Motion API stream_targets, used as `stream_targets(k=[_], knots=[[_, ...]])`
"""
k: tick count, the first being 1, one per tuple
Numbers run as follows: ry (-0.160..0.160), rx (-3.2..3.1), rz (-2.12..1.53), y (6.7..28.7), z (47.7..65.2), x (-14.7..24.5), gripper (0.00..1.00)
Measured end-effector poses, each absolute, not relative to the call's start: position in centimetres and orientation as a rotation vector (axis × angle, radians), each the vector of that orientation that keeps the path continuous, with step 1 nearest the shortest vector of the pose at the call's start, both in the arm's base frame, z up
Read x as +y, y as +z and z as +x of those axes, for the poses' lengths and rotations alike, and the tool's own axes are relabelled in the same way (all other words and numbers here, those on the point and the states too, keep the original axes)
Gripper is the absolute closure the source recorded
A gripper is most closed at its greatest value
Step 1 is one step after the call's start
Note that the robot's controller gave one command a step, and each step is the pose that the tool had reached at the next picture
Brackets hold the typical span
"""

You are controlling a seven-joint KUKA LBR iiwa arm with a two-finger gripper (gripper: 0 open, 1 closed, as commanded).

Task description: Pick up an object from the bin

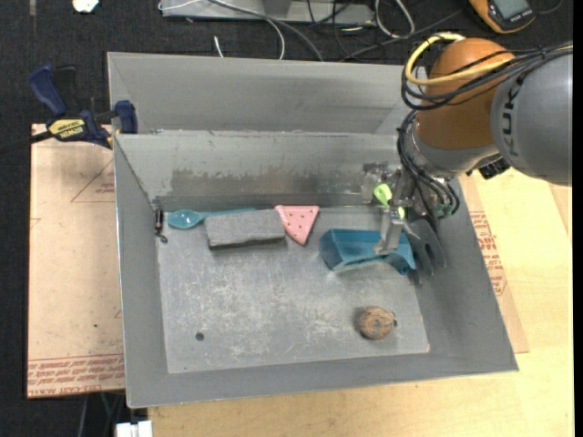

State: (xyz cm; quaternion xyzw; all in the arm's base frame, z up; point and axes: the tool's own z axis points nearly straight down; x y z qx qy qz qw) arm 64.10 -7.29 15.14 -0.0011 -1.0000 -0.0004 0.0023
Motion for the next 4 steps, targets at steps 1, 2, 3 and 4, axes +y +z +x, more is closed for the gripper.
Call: stream_targets(k=[1, 2, 3, 4], knots=[[0.0, -3.144, -0.002, 15.7, 64.2, -7.3, 0.0], [0.0, -3.148, 0.035, 10.0, 62.7, -8.9, 0.0], [-0.002, -3.139, 0.04, 6.7, 62.2, -9.1, 0.0], [0.0, -3.144, 0.001, 7.1, 61.7, -10.2, 1.0]])
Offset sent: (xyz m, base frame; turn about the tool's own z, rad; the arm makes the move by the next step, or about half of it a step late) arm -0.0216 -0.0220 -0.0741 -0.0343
